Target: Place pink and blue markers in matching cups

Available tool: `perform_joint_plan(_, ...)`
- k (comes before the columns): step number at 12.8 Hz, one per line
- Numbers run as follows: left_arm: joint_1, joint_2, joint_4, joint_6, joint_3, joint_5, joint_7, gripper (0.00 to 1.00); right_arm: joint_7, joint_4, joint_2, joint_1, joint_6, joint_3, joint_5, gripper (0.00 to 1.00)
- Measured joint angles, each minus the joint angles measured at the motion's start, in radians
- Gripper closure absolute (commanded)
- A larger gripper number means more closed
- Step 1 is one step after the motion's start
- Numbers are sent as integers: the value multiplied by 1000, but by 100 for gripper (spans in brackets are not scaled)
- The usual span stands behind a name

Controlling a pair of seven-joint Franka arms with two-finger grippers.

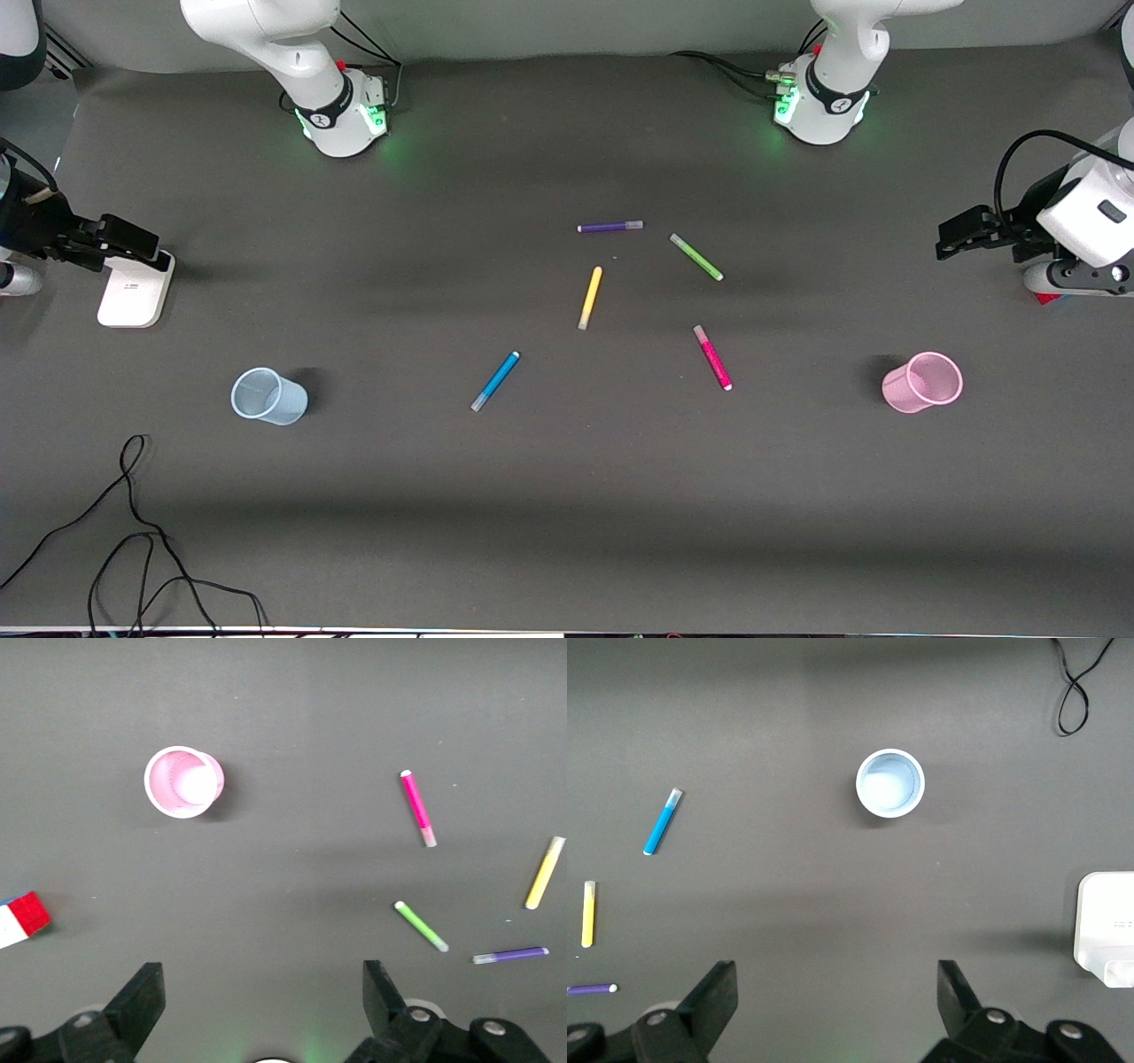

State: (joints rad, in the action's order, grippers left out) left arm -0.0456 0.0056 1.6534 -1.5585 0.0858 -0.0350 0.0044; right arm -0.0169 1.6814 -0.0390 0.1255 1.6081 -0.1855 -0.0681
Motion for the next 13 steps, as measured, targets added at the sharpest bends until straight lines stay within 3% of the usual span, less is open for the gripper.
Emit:
perform_joint_plan(10,0,-8,0,4,10,27,1,0,0,-6,6,-4,-28,0,-8,0)
perform_joint_plan(13,6,-9,0,16,40,24,-77,0,-4,-6,27,-3,-42,1,-17,0)
